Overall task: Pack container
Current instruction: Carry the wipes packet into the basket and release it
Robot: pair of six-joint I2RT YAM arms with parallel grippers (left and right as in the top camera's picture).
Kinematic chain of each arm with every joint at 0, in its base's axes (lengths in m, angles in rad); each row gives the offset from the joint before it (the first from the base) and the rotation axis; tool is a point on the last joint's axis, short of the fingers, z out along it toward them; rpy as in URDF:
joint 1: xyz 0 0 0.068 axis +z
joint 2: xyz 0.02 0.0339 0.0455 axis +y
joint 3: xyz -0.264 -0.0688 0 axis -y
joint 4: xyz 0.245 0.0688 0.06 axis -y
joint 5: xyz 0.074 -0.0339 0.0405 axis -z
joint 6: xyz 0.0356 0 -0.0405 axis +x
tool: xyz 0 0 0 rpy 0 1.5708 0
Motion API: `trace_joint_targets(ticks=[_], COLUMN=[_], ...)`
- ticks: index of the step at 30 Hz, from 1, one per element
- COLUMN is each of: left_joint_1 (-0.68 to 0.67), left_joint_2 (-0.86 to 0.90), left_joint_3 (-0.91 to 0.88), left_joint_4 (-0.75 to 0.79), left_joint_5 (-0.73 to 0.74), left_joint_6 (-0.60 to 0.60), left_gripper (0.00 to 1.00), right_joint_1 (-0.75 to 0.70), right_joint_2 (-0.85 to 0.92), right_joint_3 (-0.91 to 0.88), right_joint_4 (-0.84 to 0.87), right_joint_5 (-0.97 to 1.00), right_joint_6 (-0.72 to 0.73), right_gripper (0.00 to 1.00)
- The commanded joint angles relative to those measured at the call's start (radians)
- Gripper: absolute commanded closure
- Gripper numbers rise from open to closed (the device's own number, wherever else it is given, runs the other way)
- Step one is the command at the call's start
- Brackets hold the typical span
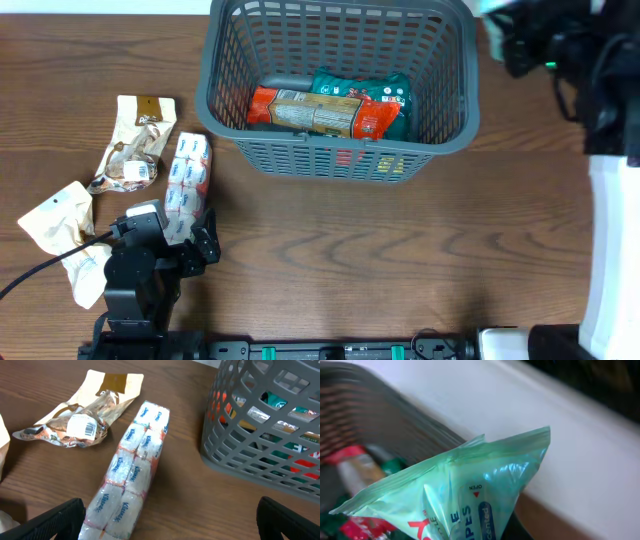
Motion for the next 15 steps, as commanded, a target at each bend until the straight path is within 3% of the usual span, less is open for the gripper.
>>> trace_joint_targets(ticks=[1, 8, 15], left_joint_1=[-0.004, -0.004, -0.004], left_joint_2=[0.001, 0.001, 0.001], left_joint_3=[0.022, 0.022, 0.022], left_joint_4=[0.005, 0.005, 0.005], left_joint_5=[-0.005, -0.005, -0.005], left_joint_6=[-0.006, -0.006, -0.006], left_gripper=[0.01, 0.01, 0.01], right_joint_1=[0.131, 0.294, 0.319], right_joint_2=[0.02, 0.141, 0.345], right_joint_3=[0.006, 0.006, 0.006], right_joint_4=[0.006, 0.0, -0.006], right_joint_5=[-0.013, -0.014, -0.016], right_joint_6=[-0.191, -0.278, -0.27], right_gripper=[0.99, 0.99, 0.99])
